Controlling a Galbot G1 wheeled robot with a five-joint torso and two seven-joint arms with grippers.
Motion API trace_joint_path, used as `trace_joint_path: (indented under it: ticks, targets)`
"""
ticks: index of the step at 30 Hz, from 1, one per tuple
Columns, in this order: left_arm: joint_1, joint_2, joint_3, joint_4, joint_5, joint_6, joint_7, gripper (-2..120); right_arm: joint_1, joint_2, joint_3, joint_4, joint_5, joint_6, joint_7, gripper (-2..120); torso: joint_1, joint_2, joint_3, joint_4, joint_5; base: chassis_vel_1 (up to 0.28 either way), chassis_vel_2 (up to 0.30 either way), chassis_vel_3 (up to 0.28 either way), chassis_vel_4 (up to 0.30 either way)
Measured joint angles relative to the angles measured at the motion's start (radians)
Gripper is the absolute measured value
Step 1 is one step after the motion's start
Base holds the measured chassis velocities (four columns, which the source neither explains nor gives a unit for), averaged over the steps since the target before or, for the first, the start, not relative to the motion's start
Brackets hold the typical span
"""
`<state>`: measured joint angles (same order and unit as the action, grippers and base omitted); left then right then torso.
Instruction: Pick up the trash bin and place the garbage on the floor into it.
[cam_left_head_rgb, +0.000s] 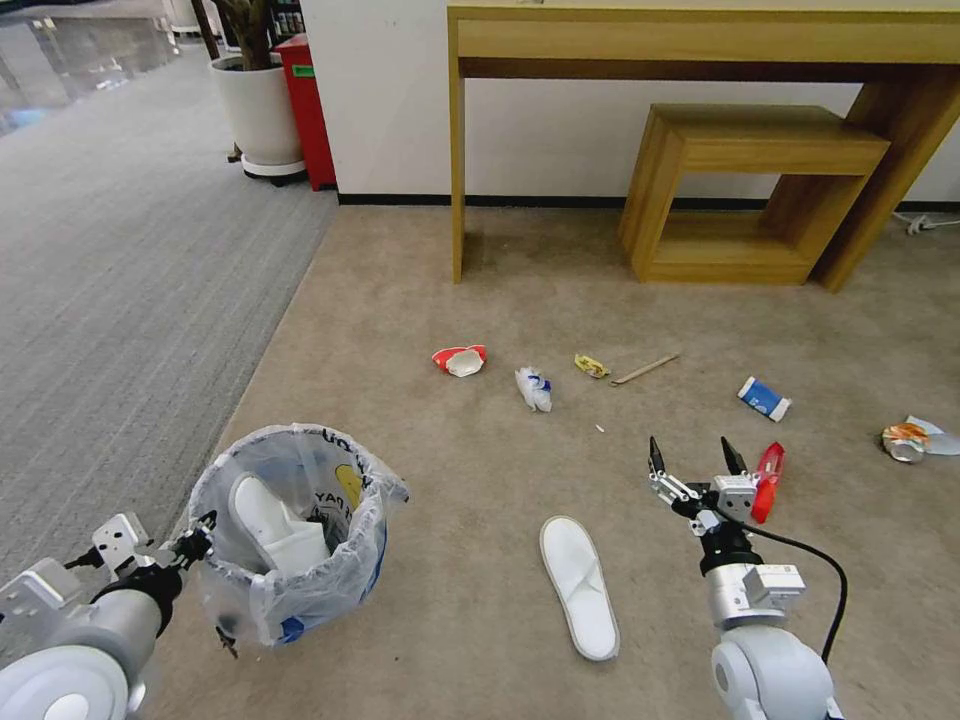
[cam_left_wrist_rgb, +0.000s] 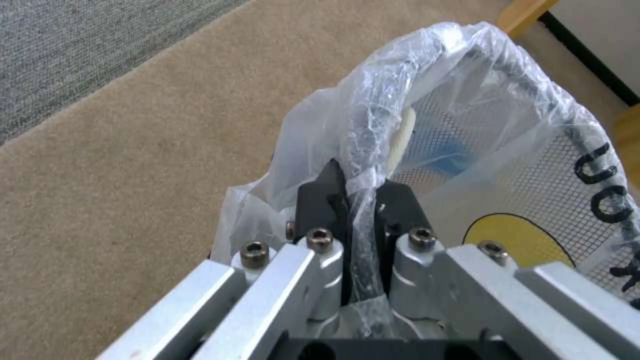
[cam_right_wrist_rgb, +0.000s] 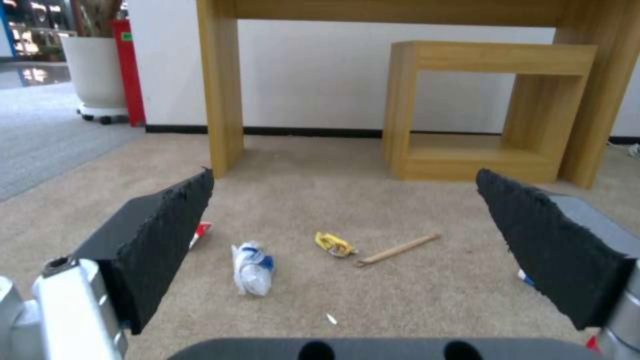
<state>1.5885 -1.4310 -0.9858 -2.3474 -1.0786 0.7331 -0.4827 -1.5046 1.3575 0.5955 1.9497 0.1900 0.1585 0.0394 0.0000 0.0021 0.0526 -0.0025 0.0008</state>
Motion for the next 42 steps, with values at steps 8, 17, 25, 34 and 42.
trace_joint_path:
  ticks: [8, 17, 25, 34, 42]
  targets:
    - [0.005, 0.002, -0.002, -0.002, 0.0, -0.001, 0.006, 3, 0.001, 0.004, -0.004, -0.008, -0.01, 0.008, -0.001, 100, 0.0, 0.0, 0.0, 0.0, 0.0, -0.02, 0.031, 0.036, -0.021]
    - [0.007, -0.004, 0.022, -0.008, 0.032, -0.004, 0.006, 3, 0.009, -0.042, -0.042, -0.024, 0.032, -0.145, -0.017, 100, 0.0, 0.0, 0.0, -0.0001, -0.0002, -0.003, 0.004, 0.006, -0.004]
    - [0.011, -0.018, 0.048, -0.026, 0.066, -0.004, 0.007, 3, 0.075, -0.118, -0.138, -0.107, 0.212, -0.521, -0.011, 100, 0.0, 0.0, 0.0, -0.0001, -0.0001, 0.0, 0.0, 0.0, 0.0]
    - [0.01, -0.02, 0.027, -0.025, 0.066, -0.005, 0.007, 3, 0.2, -0.092, -0.258, -0.344, 0.134, -0.639, -0.034, 100, 0.0, 0.0, 0.0, 0.0001, 0.0, 0.0, 0.0, 0.0, 0.0]
    - [0.009, -0.02, 0.014, -0.013, 0.068, -0.006, 0.007, 3, 0.27, -0.066, -0.271, -0.489, 0.048, -0.589, -0.092, 99, 0.0, 0.0, 0.0, 0.0001, -0.0001, 0.0, 0.0, 0.0, 0.0]
